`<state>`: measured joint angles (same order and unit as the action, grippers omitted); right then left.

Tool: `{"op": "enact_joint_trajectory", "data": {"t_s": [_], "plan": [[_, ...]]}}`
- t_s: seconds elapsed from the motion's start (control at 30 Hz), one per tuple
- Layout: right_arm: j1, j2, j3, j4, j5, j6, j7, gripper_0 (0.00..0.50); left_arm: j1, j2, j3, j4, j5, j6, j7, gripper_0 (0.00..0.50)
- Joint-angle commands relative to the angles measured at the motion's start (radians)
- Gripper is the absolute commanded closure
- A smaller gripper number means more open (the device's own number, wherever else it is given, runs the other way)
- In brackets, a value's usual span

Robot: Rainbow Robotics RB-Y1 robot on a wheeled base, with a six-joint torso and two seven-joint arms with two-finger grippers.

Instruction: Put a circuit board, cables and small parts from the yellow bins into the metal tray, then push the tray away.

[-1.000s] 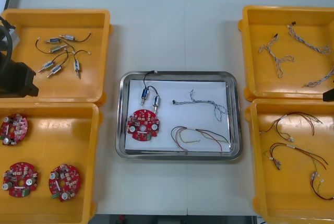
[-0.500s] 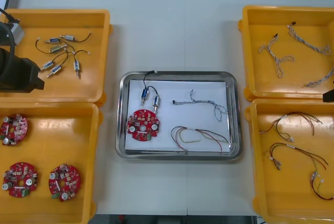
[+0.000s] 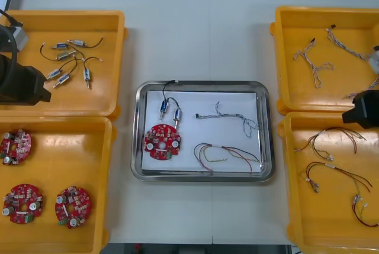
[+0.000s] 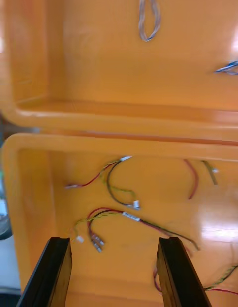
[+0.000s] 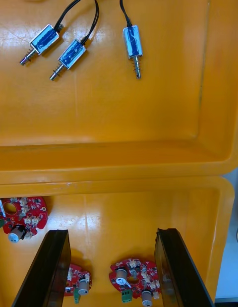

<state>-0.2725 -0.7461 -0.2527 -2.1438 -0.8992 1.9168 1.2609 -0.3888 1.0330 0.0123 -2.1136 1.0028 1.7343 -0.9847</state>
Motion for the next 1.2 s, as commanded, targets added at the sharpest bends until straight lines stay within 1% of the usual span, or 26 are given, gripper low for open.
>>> {"op": "enact_joint_trajectory", "data": {"t_s": [0.03,0.13,0.33,0.43,0.63,0.87,1.2], "plan": [[-0.005,-0.033,0.053,-0.031,-0.081,0.003,0.038,0.000,0.013,-0.007,0.029,-0.022,0.008,-0.004,-0.023,0.000],[-0.017,-0.033,0.084,-0.039,-0.101,0.003,0.054,0.000,0.013,-0.007,0.029,-0.025,0.010,-0.002,-0.023,0.000],[-0.048,-0.047,0.187,-0.080,-0.099,0.003,0.087,0.000,0.013,-0.007,0.029,-0.026,0.008,0.002,-0.023,0.000],[-0.074,-0.064,0.271,-0.107,-0.095,0.003,0.109,0.000,0.013,-0.007,0.029,-0.028,0.010,0.004,-0.022,0.000],[-0.131,-0.065,0.385,-0.117,-0.089,0.001,0.141,0.000,0.013,-0.007,0.029,-0.032,0.011,0.008,-0.020,0.000],[-0.194,-0.065,0.504,-0.117,-0.076,-0.045,0.183,0.000,0.014,-0.007,0.029,-0.039,0.011,0.011,-0.019,0.000],[-0.323,-0.062,0.748,-0.117,-0.021,-0.150,0.232,0.000,0.019,-0.007,0.029,-0.049,0.011,0.016,-0.019,0.000]]}}
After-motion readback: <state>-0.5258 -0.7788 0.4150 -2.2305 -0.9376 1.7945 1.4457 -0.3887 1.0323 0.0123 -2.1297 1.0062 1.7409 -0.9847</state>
